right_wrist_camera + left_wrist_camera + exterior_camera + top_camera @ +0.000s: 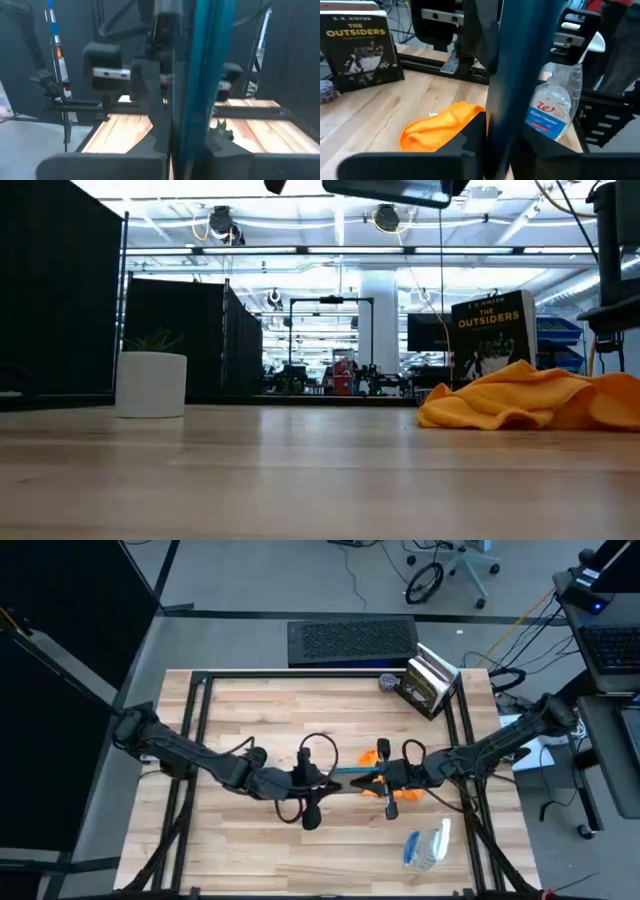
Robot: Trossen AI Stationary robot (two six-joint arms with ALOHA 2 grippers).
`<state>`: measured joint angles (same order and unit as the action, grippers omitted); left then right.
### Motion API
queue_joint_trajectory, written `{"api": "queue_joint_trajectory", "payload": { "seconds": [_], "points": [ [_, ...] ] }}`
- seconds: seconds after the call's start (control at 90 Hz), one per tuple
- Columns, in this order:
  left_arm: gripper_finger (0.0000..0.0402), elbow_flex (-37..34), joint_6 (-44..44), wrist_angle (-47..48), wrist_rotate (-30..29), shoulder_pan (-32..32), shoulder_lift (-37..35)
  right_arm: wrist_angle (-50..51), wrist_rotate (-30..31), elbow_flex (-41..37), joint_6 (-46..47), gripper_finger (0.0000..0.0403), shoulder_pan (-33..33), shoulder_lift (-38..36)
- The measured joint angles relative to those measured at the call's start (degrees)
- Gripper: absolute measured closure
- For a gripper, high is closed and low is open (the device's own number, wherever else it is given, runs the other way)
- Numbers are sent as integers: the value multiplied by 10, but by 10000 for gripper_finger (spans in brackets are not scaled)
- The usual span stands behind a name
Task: Apply microfiber cloth
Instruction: Spray the blue tablet with the transparent spray bottle
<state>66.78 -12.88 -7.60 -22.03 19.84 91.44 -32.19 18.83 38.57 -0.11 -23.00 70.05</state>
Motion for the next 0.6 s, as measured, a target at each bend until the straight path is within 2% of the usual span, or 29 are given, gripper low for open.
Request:
{"api": "queue_joint_trajectory", "payload": {
  "seconds": [0.089,0.322,0.478,0.6],
  "points": [
    [390,0,6,12,-3,1,6,7,-12,0,9,387,1,5],
    [394,0,27,50,-16,0,7,64,-12,2,17,376,2,5],
    [394,-1,29,101,-27,2,6,124,-21,2,20,313,1,-6],
    [394,-1,26,174,-49,3,4,209,-12,2,18,253,1,-35]
  ]
}}
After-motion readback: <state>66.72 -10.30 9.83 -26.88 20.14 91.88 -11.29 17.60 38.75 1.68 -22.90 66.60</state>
